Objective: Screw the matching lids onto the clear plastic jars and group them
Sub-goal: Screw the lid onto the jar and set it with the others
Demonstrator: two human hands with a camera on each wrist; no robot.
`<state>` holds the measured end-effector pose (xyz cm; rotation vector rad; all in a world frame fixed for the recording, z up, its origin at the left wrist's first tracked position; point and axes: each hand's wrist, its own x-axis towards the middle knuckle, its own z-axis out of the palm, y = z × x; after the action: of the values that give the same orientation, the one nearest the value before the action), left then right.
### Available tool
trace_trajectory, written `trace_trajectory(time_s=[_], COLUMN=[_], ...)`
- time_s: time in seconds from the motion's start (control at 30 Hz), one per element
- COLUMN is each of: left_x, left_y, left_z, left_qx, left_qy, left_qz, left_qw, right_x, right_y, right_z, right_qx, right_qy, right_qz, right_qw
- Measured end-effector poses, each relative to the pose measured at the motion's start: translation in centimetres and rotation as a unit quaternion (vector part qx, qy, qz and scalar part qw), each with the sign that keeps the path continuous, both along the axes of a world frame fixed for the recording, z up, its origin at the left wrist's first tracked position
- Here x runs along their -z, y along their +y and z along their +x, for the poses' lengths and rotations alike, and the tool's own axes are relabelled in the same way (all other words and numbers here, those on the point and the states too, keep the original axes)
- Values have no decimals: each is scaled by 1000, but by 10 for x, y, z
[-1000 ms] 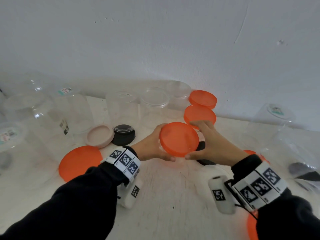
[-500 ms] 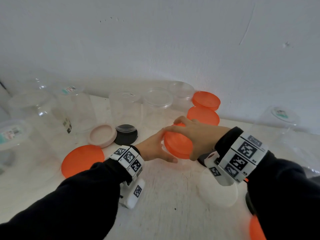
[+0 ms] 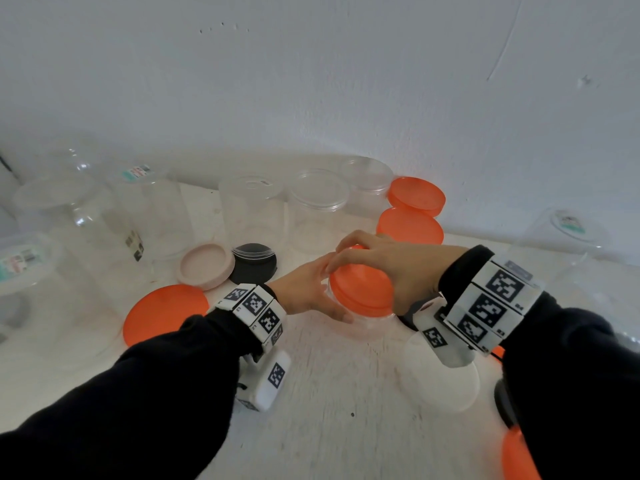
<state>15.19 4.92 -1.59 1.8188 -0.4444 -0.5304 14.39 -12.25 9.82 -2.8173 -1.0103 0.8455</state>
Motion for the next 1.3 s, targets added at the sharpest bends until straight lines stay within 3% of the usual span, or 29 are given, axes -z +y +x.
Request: trace_trajectory(time_s=[0.33,0.7,0.93,1.0,1.17,1.3], left_x=[-2,-2,-3,-3,-2,-2], left_y=[0,-2,-3,-3,-4,-3], left_z=[-2,-2,-3,-3,-4,-5], left_qx=[-14,-23,-26,-25,-22,-21], left_qy=[-5,-4,0,-3,-1,-13], left_qz=[-5,-5,-4,-3,-8,-1], left_qw=[1000,1000,1000,1000,1000,1000], right_x=[2,4,13,14,6,7], right_y=[4,3,13,10,-2,4], right_z=[2,-4,-14,-13,-6,-8], right_qx=[-2,51,108,90,7,41], right_qy=[-21,-112,-200,-192,-23,-94], right_qz=[-29,-34,-84,-102,-34,-38], right_qw=[999,992,970,972,999,994])
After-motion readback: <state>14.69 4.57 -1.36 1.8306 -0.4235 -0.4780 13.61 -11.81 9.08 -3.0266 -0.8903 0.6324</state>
